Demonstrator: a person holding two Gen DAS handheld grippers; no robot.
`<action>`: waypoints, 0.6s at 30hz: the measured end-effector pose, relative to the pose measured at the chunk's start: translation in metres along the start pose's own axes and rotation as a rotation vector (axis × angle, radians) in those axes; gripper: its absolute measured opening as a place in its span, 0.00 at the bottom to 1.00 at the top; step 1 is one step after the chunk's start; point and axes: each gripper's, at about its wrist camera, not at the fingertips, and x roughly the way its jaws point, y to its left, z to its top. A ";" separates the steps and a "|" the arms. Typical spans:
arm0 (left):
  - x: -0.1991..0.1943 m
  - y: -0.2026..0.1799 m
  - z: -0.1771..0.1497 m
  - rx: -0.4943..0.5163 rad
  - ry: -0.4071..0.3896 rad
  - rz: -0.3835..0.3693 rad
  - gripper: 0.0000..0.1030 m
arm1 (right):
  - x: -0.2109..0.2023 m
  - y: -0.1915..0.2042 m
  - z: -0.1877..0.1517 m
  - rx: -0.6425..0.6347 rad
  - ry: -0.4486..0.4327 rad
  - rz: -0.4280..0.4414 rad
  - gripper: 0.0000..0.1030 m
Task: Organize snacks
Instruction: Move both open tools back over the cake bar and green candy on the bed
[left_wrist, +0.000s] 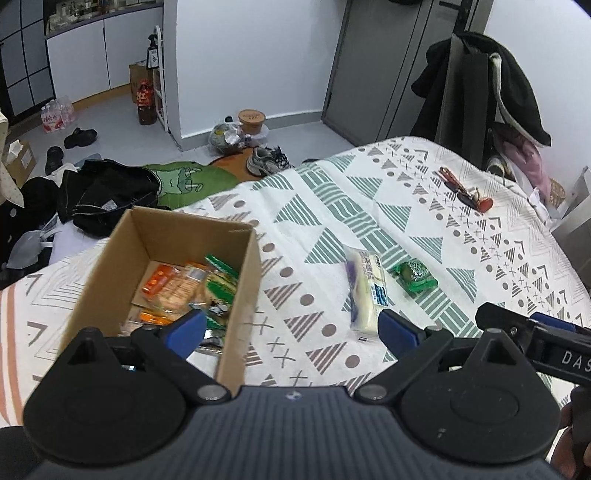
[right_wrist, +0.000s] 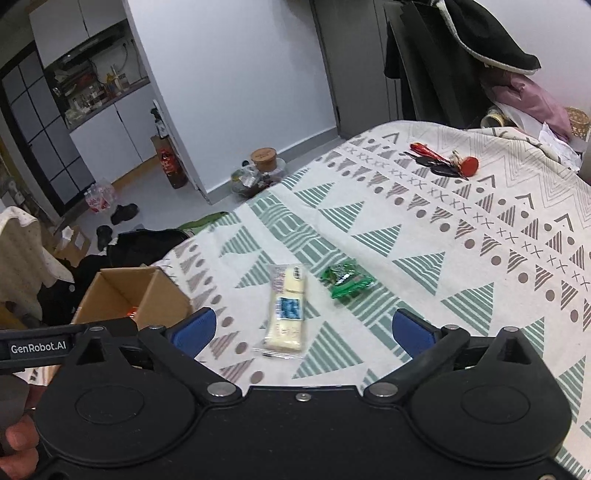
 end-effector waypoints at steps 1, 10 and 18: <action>0.004 -0.003 0.000 -0.001 0.003 -0.003 0.96 | 0.003 -0.002 0.000 -0.002 0.006 0.000 1.00; 0.047 -0.024 0.004 -0.015 0.022 -0.027 0.94 | 0.038 -0.025 0.004 0.023 0.048 -0.002 0.96; 0.095 -0.045 0.008 -0.008 0.056 -0.056 0.92 | 0.067 -0.049 0.012 0.084 0.067 -0.015 0.93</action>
